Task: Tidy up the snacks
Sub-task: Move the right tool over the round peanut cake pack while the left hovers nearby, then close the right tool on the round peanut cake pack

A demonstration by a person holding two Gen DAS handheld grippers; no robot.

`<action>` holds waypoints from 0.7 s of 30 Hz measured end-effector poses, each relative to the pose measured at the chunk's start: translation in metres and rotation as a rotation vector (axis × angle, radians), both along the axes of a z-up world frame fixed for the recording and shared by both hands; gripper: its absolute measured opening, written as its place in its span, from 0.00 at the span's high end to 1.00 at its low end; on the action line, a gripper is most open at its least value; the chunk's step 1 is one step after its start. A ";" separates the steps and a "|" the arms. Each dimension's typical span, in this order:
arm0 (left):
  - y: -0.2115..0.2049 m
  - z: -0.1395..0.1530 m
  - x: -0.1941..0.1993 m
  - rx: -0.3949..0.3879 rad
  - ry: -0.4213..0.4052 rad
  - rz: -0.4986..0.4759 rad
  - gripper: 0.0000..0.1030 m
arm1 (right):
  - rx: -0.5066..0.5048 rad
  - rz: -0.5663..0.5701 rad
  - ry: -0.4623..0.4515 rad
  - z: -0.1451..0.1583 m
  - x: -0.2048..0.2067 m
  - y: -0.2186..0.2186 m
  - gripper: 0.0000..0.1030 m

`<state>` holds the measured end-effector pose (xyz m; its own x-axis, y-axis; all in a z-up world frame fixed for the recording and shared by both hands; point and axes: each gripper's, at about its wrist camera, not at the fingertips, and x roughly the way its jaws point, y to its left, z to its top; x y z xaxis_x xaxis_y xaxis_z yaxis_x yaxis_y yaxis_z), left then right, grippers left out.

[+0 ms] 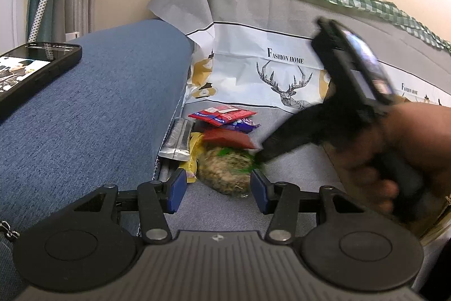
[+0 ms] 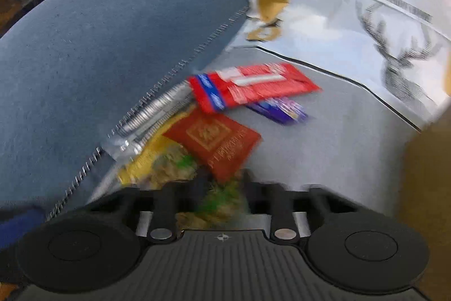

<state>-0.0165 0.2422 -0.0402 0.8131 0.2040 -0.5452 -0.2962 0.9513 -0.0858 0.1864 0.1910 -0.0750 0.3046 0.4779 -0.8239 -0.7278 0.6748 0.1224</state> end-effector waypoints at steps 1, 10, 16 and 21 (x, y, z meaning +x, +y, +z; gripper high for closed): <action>0.000 0.000 0.000 0.000 0.001 0.002 0.46 | -0.019 -0.009 0.006 0.001 -0.003 -0.006 0.96; 0.001 0.002 -0.006 -0.004 -0.011 0.002 0.46 | 0.030 -0.023 0.022 0.018 -0.023 -0.022 0.25; 0.003 0.000 -0.006 -0.004 -0.010 -0.010 0.46 | -0.027 0.022 0.072 0.003 -0.013 0.015 0.13; 0.003 -0.001 -0.005 -0.002 -0.003 -0.021 0.44 | -0.163 0.076 0.074 -0.017 -0.018 0.037 0.23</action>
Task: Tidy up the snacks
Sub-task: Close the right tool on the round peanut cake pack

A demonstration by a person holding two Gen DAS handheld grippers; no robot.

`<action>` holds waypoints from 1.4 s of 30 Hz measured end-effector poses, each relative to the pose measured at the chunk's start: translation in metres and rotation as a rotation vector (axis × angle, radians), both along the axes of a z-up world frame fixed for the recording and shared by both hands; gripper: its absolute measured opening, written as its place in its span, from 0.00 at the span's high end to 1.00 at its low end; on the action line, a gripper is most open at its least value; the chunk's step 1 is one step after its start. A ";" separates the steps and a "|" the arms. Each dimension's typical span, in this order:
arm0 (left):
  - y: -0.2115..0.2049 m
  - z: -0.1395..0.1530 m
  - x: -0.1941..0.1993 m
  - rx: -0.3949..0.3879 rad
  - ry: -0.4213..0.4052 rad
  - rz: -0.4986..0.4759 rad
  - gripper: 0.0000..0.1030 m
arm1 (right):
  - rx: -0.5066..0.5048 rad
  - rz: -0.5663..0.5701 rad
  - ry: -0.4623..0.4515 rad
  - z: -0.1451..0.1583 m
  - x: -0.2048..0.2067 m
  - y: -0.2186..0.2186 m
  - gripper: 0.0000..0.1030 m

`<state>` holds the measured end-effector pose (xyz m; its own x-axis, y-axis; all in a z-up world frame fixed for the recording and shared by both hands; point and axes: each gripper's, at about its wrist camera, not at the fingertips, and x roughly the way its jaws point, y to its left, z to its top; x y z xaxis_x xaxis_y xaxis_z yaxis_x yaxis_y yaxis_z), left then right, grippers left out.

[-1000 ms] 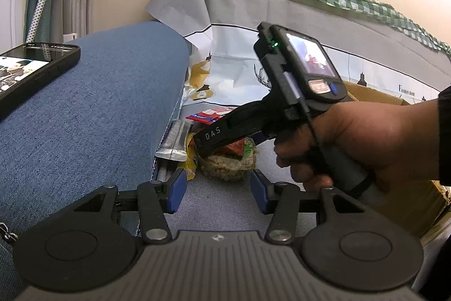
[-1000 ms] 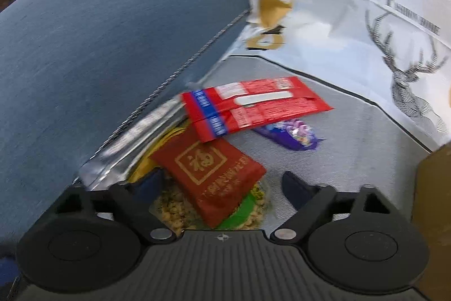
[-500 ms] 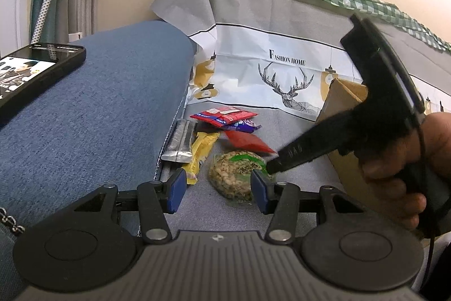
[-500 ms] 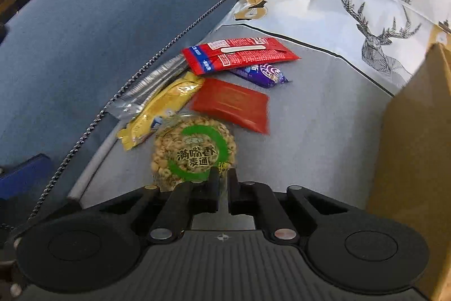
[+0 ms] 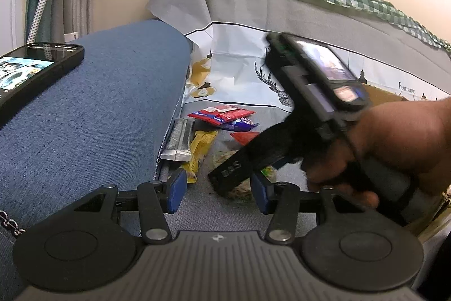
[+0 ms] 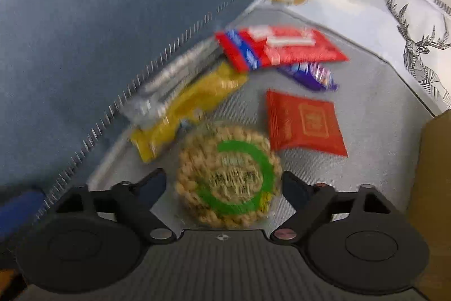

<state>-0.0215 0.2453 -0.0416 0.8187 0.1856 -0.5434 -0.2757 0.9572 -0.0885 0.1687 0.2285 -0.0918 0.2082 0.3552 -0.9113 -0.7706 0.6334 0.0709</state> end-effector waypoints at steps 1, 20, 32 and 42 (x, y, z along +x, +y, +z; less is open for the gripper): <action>-0.001 0.000 0.000 0.001 0.002 -0.004 0.43 | 0.008 -0.009 0.007 0.000 0.000 -0.005 0.23; 0.004 -0.001 0.003 -0.020 0.056 0.069 0.75 | 0.192 -0.129 0.052 0.050 -0.055 -0.119 0.23; -0.017 0.000 0.021 0.112 0.124 0.078 0.75 | 0.245 -0.086 -0.126 0.008 -0.147 -0.175 0.23; -0.011 -0.013 0.118 0.242 0.190 0.036 0.74 | 0.270 -0.069 -0.098 -0.003 -0.143 -0.176 0.23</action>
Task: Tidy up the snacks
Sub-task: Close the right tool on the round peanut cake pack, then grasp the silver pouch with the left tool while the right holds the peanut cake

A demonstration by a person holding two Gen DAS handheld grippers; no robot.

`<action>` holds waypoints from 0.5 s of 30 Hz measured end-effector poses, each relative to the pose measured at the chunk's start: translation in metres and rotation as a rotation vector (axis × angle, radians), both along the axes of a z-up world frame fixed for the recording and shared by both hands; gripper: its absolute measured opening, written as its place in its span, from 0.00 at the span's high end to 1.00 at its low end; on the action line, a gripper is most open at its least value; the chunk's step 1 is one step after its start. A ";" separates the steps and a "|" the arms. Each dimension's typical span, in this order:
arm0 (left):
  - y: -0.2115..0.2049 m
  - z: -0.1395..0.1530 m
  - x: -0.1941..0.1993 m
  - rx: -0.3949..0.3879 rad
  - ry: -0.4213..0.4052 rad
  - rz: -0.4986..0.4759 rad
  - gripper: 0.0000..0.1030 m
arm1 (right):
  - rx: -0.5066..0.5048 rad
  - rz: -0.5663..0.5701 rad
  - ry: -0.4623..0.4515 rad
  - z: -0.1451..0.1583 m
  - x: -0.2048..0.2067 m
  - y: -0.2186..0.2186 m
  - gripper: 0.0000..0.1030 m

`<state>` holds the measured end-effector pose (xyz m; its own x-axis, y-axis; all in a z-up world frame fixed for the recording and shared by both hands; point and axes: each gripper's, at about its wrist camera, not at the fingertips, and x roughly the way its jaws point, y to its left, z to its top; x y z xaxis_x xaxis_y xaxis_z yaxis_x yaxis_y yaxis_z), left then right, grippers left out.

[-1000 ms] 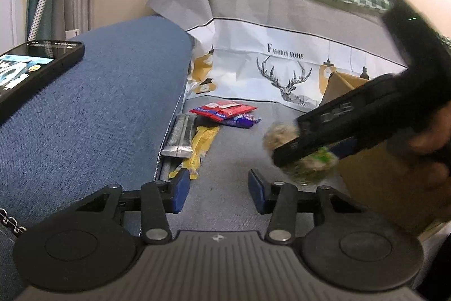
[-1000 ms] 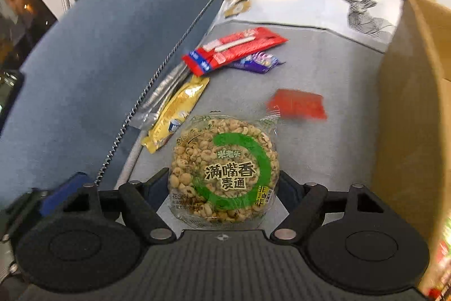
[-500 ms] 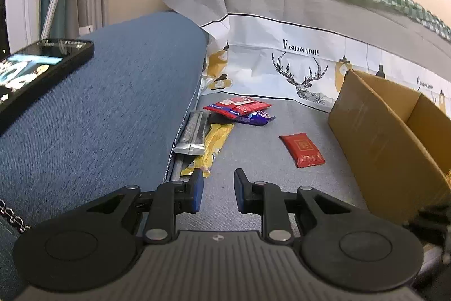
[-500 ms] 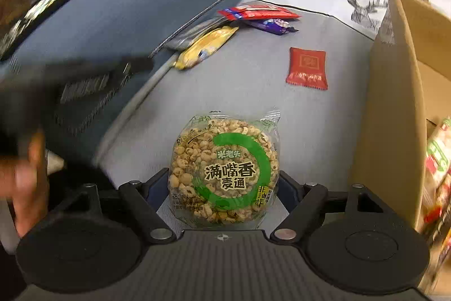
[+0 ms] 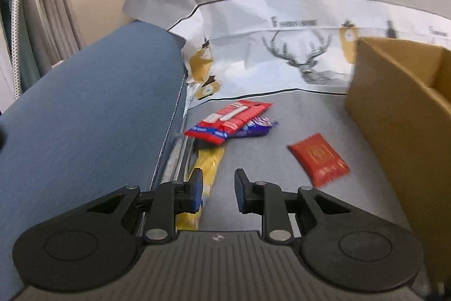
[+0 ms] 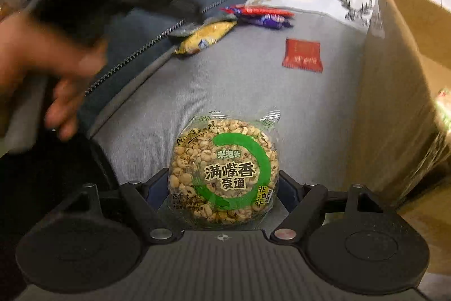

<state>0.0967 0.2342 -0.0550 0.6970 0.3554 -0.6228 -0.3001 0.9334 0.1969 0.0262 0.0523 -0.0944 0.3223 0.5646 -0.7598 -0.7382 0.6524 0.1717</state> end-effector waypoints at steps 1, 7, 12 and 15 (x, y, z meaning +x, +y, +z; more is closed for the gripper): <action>0.004 -0.004 0.013 0.008 0.017 0.020 0.74 | 0.000 -0.002 0.013 -0.001 0.000 0.000 0.22; 0.025 -0.036 0.054 0.057 0.164 0.114 0.72 | 0.044 -0.012 0.087 -0.002 0.008 -0.005 0.23; 0.032 -0.046 0.047 0.022 0.185 0.097 0.74 | 0.049 -0.009 0.102 -0.001 0.009 -0.006 0.22; 0.034 -0.040 0.036 -0.092 0.192 0.059 1.00 | 0.051 -0.010 0.105 -0.002 0.010 -0.006 0.22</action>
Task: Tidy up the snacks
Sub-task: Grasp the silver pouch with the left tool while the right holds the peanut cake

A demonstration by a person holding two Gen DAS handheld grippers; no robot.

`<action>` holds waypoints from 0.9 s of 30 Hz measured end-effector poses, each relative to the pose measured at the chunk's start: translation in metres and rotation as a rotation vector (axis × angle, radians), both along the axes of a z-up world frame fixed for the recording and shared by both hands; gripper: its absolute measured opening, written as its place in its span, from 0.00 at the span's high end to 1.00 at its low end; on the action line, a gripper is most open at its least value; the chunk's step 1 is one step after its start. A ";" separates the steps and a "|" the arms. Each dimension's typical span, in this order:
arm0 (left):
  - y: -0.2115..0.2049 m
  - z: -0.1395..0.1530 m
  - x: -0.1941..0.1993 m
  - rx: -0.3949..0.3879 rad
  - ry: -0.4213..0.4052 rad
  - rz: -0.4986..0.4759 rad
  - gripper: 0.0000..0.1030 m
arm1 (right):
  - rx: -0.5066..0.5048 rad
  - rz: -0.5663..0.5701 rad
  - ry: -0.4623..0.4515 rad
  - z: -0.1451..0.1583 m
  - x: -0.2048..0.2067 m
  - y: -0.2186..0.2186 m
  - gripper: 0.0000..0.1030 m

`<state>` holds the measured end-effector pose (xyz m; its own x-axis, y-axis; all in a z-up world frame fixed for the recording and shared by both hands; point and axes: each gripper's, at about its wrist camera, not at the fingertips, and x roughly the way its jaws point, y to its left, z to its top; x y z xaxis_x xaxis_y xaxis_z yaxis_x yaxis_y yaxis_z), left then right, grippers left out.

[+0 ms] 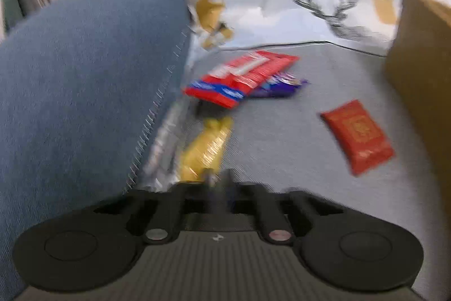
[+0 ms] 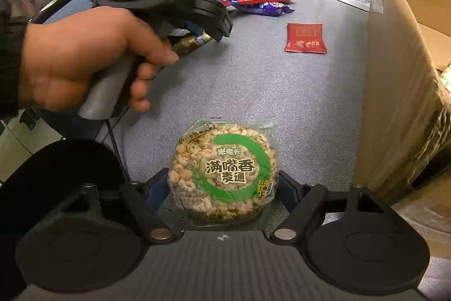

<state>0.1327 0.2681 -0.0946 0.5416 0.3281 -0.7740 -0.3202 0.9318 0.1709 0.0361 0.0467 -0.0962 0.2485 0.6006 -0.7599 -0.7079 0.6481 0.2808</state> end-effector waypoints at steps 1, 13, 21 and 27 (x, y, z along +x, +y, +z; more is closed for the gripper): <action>-0.001 0.002 -0.005 -0.033 -0.005 -0.004 1.00 | -0.001 0.000 0.000 0.000 0.002 0.001 0.22; -0.023 0.024 -0.017 0.028 -0.099 -0.063 0.68 | -0.034 -0.008 -0.058 0.000 -0.008 0.003 0.22; -0.003 -0.006 0.029 0.092 -0.036 0.017 0.50 | -0.036 0.001 -0.066 -0.001 -0.009 0.003 0.22; 0.013 -0.011 0.027 0.006 -0.052 0.010 0.70 | -0.047 0.014 -0.070 -0.001 -0.008 0.007 0.22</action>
